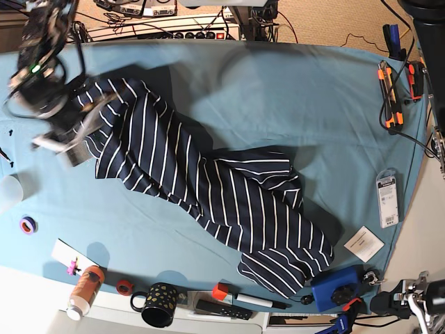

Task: Layout the t-shirt on the table in an organized manner, then fold the t-shirt properly
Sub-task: 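Lift the shirt corner with the right gripper and spread it outward, then regrasp the shirt edge with the right gripper and drag it along the table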

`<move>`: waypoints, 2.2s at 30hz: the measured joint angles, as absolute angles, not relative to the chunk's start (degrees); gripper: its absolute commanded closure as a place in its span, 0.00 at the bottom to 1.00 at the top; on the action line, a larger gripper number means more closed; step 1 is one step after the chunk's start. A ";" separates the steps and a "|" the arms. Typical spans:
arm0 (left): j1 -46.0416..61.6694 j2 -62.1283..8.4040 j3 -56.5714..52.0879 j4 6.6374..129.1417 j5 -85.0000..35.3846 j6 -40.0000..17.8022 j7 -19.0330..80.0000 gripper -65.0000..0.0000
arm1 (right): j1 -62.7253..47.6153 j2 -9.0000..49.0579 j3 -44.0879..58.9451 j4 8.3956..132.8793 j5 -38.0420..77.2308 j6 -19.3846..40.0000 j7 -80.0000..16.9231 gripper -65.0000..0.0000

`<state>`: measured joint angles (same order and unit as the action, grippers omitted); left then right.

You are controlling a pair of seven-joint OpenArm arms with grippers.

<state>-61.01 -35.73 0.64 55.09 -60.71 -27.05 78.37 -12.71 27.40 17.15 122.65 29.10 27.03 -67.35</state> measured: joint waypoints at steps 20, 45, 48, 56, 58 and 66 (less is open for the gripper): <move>-61.01 -35.73 0.64 55.11 -60.71 -27.07 77.73 0.46 | 7.09 22.26 18.52 83.46 38.89 29.87 -70.72 0.71; -61.01 -35.75 0.64 55.11 -60.71 -27.07 77.76 0.46 | 8.12 16.93 18.59 96.36 27.00 30.00 -63.37 1.00; -61.01 -35.73 0.64 55.11 -60.69 -27.07 77.76 0.46 | 8.27 17.26 18.61 96.66 26.96 29.87 -64.69 1.00; -61.01 -35.73 0.64 55.11 -60.71 -27.07 77.76 0.46 | 7.27 17.15 18.59 96.66 24.88 29.91 -70.37 0.67; -61.01 -35.73 0.64 55.11 -60.71 -27.07 77.76 0.46 | 6.94 17.15 18.59 96.66 24.86 26.72 -72.75 0.67; -61.01 -35.73 0.64 55.11 -60.69 -27.07 77.76 0.46 | 5.34 16.32 18.61 94.83 25.96 22.09 -71.31 0.67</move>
<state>-61.01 -35.73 0.64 55.11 -60.69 -27.07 77.76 5.34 16.32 18.61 94.83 25.96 22.09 -71.31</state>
